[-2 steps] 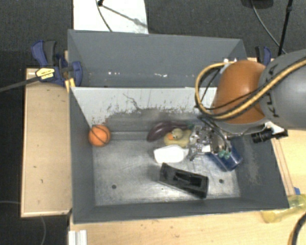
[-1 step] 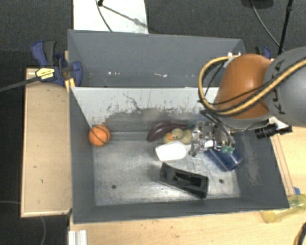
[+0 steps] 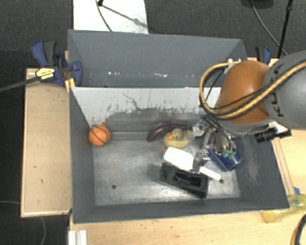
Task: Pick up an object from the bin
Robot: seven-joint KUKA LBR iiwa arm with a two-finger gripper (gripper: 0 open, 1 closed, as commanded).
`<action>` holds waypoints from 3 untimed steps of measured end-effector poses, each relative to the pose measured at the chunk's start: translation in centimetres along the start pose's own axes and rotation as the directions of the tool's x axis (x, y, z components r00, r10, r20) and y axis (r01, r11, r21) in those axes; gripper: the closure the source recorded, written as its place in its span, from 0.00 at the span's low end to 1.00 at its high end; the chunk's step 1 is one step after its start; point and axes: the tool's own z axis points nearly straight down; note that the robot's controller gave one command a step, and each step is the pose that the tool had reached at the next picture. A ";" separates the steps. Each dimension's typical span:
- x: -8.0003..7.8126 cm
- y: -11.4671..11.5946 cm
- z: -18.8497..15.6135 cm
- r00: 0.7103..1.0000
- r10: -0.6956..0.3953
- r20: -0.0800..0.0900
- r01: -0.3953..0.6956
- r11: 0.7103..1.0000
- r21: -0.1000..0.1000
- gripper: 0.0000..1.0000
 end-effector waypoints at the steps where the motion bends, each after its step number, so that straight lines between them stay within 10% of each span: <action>1: 0.0 0.0 0.0 1.000 -0.001 0.000 0.001 1.000 0.000 0.00; 2: 0.9 1.5 6.4 0.994 -0.111 0.018 0.111 0.994 0.000 1.00; 3: 0.9 1.5 6.4 0.994 -0.111 0.018 0.111 0.994 0.000 1.00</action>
Offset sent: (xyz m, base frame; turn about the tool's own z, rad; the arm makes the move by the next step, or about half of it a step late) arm -0.0125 0.0167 -0.0687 -0.1141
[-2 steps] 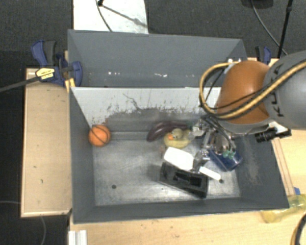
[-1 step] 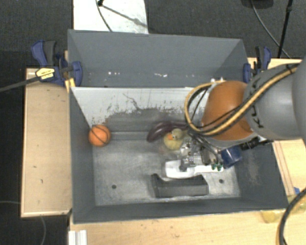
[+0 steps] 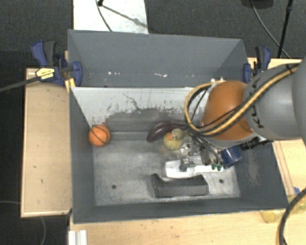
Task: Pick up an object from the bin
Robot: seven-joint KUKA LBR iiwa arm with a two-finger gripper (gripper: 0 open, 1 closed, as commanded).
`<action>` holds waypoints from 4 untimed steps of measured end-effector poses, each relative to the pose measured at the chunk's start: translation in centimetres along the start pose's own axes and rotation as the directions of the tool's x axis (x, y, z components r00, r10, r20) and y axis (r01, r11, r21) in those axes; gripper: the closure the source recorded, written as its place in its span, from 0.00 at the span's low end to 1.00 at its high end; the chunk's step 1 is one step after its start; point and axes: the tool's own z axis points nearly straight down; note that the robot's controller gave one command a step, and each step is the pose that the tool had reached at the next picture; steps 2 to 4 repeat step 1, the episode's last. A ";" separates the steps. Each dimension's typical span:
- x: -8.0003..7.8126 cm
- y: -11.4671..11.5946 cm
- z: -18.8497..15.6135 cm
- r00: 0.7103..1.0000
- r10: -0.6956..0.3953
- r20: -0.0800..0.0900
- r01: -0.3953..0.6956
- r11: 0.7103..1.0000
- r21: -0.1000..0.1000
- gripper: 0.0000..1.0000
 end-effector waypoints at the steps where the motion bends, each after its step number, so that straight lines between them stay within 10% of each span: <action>1: -0.3 0.8 -16.5 0.999 -0.046 -0.009 0.046 0.999 -0.001 1.00; 4: -0.3 0.8 -16.5 0.999 -0.046 -0.009 0.046 0.999 -0.001 1.00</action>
Offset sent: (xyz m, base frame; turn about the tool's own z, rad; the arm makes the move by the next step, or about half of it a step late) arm 0.0000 0.0000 0.0000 0.0000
